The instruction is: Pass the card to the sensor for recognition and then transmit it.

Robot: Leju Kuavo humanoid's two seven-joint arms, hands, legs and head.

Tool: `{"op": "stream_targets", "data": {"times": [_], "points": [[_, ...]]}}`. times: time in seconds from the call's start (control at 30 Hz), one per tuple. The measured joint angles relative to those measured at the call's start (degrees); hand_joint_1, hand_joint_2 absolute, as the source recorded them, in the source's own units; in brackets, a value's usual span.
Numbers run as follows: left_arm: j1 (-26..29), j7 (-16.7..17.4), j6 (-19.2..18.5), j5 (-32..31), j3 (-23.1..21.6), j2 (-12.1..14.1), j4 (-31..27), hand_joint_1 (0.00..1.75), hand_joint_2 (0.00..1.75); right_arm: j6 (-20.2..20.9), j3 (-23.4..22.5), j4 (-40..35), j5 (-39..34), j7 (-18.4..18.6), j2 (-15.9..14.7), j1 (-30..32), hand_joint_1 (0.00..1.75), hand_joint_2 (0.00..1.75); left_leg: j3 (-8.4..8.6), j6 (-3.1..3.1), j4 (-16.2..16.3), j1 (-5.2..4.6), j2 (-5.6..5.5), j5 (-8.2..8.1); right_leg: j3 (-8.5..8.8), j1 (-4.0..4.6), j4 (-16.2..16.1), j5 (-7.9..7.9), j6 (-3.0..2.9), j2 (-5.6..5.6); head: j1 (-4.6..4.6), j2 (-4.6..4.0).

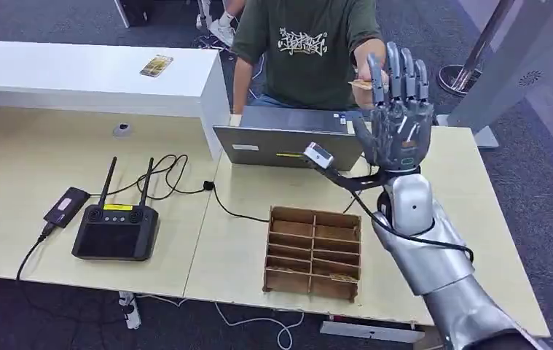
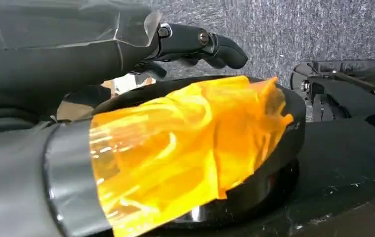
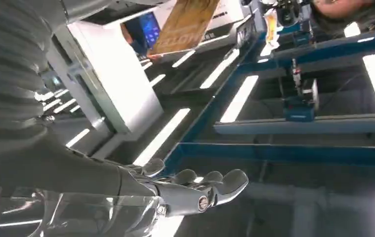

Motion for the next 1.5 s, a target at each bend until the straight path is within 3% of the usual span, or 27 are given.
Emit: {"op": "stream_targets", "data": {"times": [0.17,0.47,0.93,1.0,1.03,1.07,1.1,1.13,1.5], "points": [[-0.1,0.2,-0.1,-0.5,-0.8,0.1,0.0,0.0,0.0,1.1,4.8,6.3,0.0,0.3,0.0,-5.5,0.0,1.75,-0.03,0.0,0.0,0.0,-0.01,0.0,-0.01,0.0,0.0,0.0,0.0,-0.01,0.02,0.0],[-0.2,0.5,-0.2,-0.7,-1.7,0.3,-0.3,0.0,0.0,3.0,8.7,12.5,0.0,-0.4,0.0,-10.7,0.0,1.75,-0.05,0.0,0.0,-0.02,-0.02,0.0,-0.01,-0.01,0.0,0.0,0.01,-0.02,0.02,0.0],[-0.2,0.5,-0.4,-0.5,-1.8,0.3,-0.3,0.0,0.0,3.0,10.8,16.4,-0.1,-1.0,0.1,-12.1,0.0,1.75,-0.05,0.0,0.0,-0.01,-0.02,0.0,-0.03,-0.01,0.0,0.0,0.01,-0.02,0.04,0.0],[-0.2,0.5,-0.4,-0.5,-1.8,0.4,-0.3,0.0,0.0,3.0,10.8,16.6,-0.1,-1.1,0.1,-12.1,0.07,1.75,-0.05,0.0,0.0,-0.01,-0.02,0.0,-0.03,-0.01,0.0,0.0,0.01,-0.02,0.04,0.0],[-0.2,0.5,-0.4,-0.5,-1.8,0.4,-0.3,0.0,0.0,3.0,10.8,16.6,-0.1,-1.1,0.1,-12.1,0.56,1.75,-0.05,0.0,0.0,-0.01,-0.01,0.0,-0.03,-0.01,0.0,0.0,0.01,-0.02,0.02,0.0],[-0.2,0.5,-0.5,-0.5,-1.8,0.5,-0.3,0.0,0.0,3.0,10.8,16.6,-0.1,-1.1,0.1,-12.1,1.54,1.75,-0.05,0.0,0.0,-0.01,-0.01,0.0,-0.03,-0.01,0.0,0.0,0.01,-0.02,0.04,0.0],[-0.2,0.5,-0.5,-0.5,-1.8,0.5,-0.3,0.0,0.0,3.0,10.8,16.6,-0.1,-1.2,0.1,-12.1,1.54,1.75,-0.05,0.0,0.0,-0.01,-0.01,0.0,-0.03,-0.01,0.0,0.0,0.01,-0.02,0.02,0.0],[-0.2,0.5,-0.5,-0.5,-1.8,0.5,-0.3,0.0,0.0,3.0,10.8,16.6,-0.1,-1.3,0.1,-12.1,1.75,1.75,-0.05,0.0,0.0,-0.01,-0.01,0.0,-0.03,-0.01,0.0,0.0,0.01,-0.02,0.04,0.0],[-0.2,0.5,-0.5,-0.5,-1.8,0.6,-0.4,0.0,0.0,2.8,10.7,16.7,-0.1,-1.9,0.1,-12.0,1.75,1.75,-0.05,0.0,0.0,-0.01,-0.01,0.0,-0.04,-0.01,0.0,0.0,0.01,-0.01,0.02,0.0]]}}
